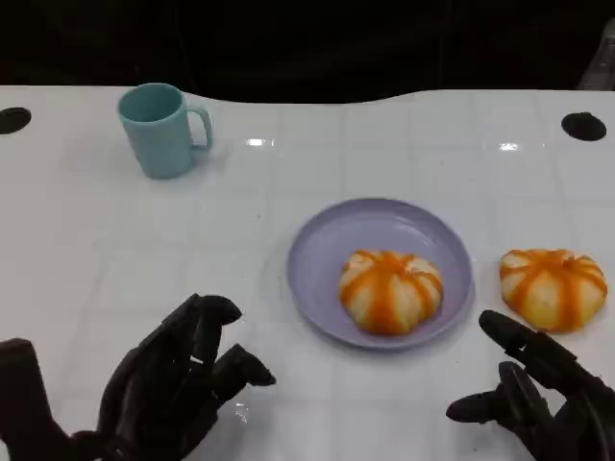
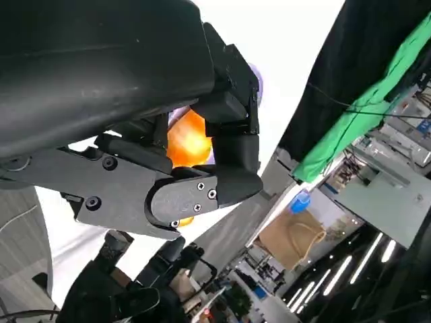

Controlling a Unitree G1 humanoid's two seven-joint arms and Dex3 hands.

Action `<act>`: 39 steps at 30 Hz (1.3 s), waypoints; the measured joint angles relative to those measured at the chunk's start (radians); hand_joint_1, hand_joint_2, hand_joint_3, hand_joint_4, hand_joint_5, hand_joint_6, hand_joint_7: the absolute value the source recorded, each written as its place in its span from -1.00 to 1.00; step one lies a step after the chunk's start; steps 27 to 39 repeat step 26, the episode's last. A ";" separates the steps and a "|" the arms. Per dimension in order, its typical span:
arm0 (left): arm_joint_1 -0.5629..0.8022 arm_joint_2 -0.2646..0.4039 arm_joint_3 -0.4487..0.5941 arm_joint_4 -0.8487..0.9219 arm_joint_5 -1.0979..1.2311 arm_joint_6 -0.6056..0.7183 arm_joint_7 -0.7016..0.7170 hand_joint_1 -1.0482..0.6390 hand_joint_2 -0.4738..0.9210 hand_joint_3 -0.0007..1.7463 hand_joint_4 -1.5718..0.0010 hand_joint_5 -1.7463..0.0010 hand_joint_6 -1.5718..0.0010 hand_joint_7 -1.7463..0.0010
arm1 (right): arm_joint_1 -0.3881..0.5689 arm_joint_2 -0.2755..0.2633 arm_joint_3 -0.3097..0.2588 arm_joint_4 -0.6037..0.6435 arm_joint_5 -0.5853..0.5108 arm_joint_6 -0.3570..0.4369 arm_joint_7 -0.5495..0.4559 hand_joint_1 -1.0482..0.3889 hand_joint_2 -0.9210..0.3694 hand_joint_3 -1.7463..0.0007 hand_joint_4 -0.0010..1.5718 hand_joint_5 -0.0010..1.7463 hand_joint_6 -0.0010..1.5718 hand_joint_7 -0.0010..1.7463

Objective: Grasp the bread from the table and place it into the plate.

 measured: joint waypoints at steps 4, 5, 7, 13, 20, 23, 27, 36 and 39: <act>-0.007 0.000 0.002 0.014 0.001 -0.009 0.000 -0.36 1.00 -0.43 0.19 -1.00 0.34 -0.77 | 0.000 0.000 0.000 -0.002 0.000 0.001 0.000 -0.60 -1.00 0.64 0.06 0.13 0.32 -0.66; -0.008 0.000 0.002 0.017 0.002 -0.012 0.001 -0.36 1.00 -0.43 0.19 -1.00 0.34 -0.77 | 0.000 0.000 0.000 -0.003 0.001 0.002 0.000 -0.60 -1.00 0.64 0.06 0.13 0.32 -0.66; -0.010 0.000 0.002 0.020 0.002 -0.015 0.001 -0.36 1.00 -0.44 0.20 -1.00 0.34 -0.76 | 0.000 0.000 0.000 -0.004 0.001 0.002 0.000 -0.60 -1.00 0.64 0.05 0.12 0.31 -0.66; -0.015 0.000 -0.003 0.032 0.011 -0.021 0.001 -0.36 1.00 -0.45 0.23 -1.00 0.37 -0.77 | 0.000 -0.005 -0.002 -0.003 0.001 0.002 0.003 -0.60 -1.00 0.64 0.05 0.12 0.31 -0.67; -0.015 -0.001 -0.008 0.032 0.013 -0.026 0.008 -0.35 1.00 -0.44 0.25 -1.00 0.39 -0.79 | -0.001 -0.007 -0.002 -0.001 0.001 0.000 0.004 -0.59 -1.00 0.63 0.05 0.12 0.31 -0.66; -0.015 -0.001 -0.008 0.032 0.013 -0.027 0.010 -0.35 1.00 -0.43 0.24 -1.00 0.39 -0.79 | -0.001 -0.007 -0.002 0.002 0.002 0.000 0.004 -0.59 -1.00 0.64 0.05 0.11 0.31 -0.67; -0.015 -0.001 -0.008 0.032 0.013 -0.027 0.011 -0.35 1.00 -0.43 0.24 -1.00 0.39 -0.80 | -0.003 -0.007 -0.003 0.004 0.005 0.000 0.010 -0.58 -1.00 0.64 0.05 0.11 0.30 -0.67; -0.015 -0.001 -0.008 0.032 0.013 -0.027 0.011 -0.35 1.00 -0.43 0.24 -1.00 0.39 -0.80 | -0.003 -0.007 -0.003 0.004 0.005 0.000 0.010 -0.58 -1.00 0.64 0.05 0.11 0.30 -0.67; -0.015 -0.001 -0.008 0.032 0.013 -0.027 0.011 -0.35 1.00 -0.43 0.24 -1.00 0.39 -0.80 | -0.003 -0.007 -0.003 0.004 0.005 0.000 0.010 -0.58 -1.00 0.64 0.05 0.11 0.30 -0.67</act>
